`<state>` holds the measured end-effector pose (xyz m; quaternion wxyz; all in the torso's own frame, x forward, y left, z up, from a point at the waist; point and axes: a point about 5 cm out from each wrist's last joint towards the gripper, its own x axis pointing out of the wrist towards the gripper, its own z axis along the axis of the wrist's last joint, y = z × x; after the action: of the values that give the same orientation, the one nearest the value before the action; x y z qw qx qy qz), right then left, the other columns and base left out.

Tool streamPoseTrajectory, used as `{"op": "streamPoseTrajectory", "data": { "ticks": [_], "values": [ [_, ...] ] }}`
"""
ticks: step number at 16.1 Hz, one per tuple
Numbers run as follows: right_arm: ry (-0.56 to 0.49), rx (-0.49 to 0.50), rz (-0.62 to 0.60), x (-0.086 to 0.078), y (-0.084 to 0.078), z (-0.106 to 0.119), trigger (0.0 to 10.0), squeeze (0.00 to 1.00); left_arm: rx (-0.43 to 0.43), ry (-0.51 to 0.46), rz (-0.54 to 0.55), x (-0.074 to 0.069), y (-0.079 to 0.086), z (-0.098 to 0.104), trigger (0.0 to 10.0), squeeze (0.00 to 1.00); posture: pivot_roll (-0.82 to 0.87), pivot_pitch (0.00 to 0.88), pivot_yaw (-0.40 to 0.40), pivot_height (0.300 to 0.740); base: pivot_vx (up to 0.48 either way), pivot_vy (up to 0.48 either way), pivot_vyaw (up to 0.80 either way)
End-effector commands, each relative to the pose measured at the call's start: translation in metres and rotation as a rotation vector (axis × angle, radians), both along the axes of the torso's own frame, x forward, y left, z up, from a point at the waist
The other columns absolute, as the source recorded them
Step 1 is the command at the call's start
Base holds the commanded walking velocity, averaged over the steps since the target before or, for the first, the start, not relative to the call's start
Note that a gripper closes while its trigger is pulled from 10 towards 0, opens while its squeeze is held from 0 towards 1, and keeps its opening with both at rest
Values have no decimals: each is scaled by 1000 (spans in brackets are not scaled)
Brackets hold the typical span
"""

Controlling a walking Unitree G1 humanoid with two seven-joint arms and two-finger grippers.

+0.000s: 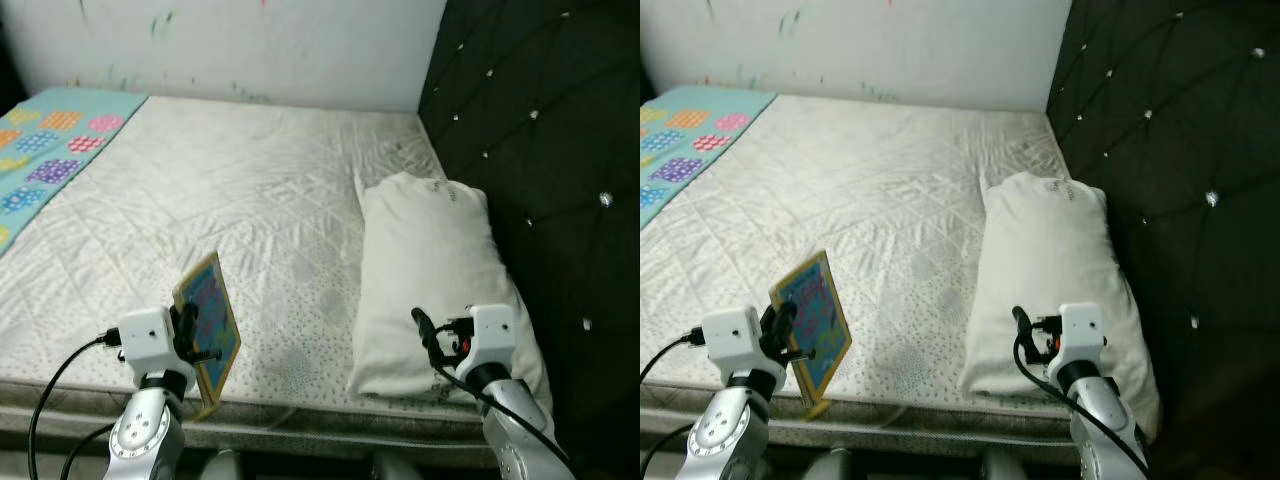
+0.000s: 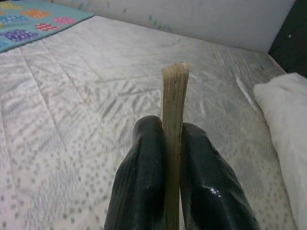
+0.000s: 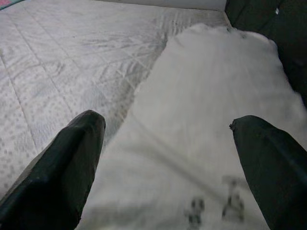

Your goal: Clean up the room

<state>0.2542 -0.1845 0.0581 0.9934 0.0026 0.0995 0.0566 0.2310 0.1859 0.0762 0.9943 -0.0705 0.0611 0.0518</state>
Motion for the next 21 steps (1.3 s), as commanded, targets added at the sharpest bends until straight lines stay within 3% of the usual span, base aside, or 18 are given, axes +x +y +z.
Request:
{"op": "streamPoseTrajectory", "data": {
  "ticks": [1, 7, 17, 21],
  "values": [
    [0, -1, 1, 1, -1, 2, 10000, 0, 14, -35, -2, 4, -1, 8, 10000, 0, -85, 0, -34, 613, 0, 0, 0],
    [-2, 6, 24, 3, 2, 2, 10000, 0, 15, -41, 25, 3, 1, 10, 10000, 0, -84, 0, -36, 601, 0, 0, 0],
    [13, 23, 24, 1, 2, 0, 10000, 0, -18, -101, -23, 4, -4, 23, 10000, 0, -82, 0, -34, 601, 24, 0, 0],
    [18, 26, 26, 1, 2, 0, 10000, 0, -36, -157, -26, 13, -8, 43, 10000, 0, -80, 0, -36, 601, 123, 0, 0]
  ]
}}
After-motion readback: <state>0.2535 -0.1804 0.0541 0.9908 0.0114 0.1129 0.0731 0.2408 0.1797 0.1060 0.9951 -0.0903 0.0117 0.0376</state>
